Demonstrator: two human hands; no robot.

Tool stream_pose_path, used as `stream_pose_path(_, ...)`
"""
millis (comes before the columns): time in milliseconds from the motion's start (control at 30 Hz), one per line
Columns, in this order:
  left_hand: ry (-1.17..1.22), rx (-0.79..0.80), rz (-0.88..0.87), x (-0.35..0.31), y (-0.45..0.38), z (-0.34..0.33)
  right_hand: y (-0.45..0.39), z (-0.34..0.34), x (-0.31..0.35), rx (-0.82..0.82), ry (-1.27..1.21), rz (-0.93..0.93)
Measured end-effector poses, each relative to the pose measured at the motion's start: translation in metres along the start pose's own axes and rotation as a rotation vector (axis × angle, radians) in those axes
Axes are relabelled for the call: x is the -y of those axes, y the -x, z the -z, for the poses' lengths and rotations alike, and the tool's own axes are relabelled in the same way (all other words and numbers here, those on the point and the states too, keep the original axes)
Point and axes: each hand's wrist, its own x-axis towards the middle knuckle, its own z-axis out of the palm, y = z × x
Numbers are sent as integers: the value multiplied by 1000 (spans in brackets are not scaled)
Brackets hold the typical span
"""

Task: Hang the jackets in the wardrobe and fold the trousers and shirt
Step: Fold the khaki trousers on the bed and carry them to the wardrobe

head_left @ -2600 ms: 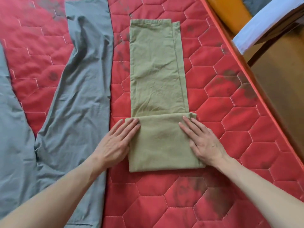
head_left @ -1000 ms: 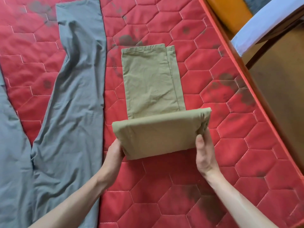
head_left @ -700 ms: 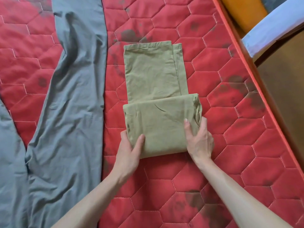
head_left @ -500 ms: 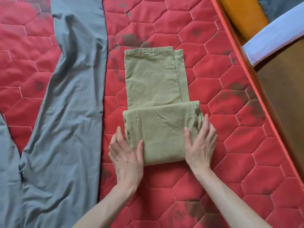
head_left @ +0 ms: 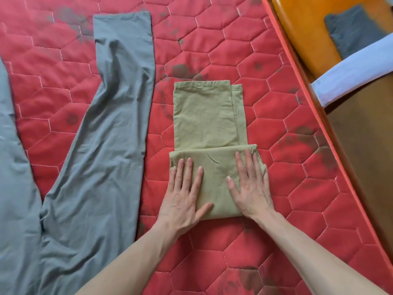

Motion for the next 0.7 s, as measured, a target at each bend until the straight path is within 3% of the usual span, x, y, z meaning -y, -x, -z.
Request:
stream_pose_path(167,-134,77,-215,17,20,10,19,9,-11,-4,82,305)
stream_pose_path(267,-220,114,-178,4,32,15,44,10,-26,80,30,460)
stream_pose_path(367,-273,83,-100,-18,32,23,45,25,-30,167,103,478)
stream_pose_path(433,-222,103,-23,-27,30,30,43,35,-24,216,154,453)
stream_pose_path(533,-95,197,56,-31,30,36,54,46,-19,158,78,405)
stream_pose_path(700,265,141,14,-24,61,56,82,69,-14,117,-76,387)
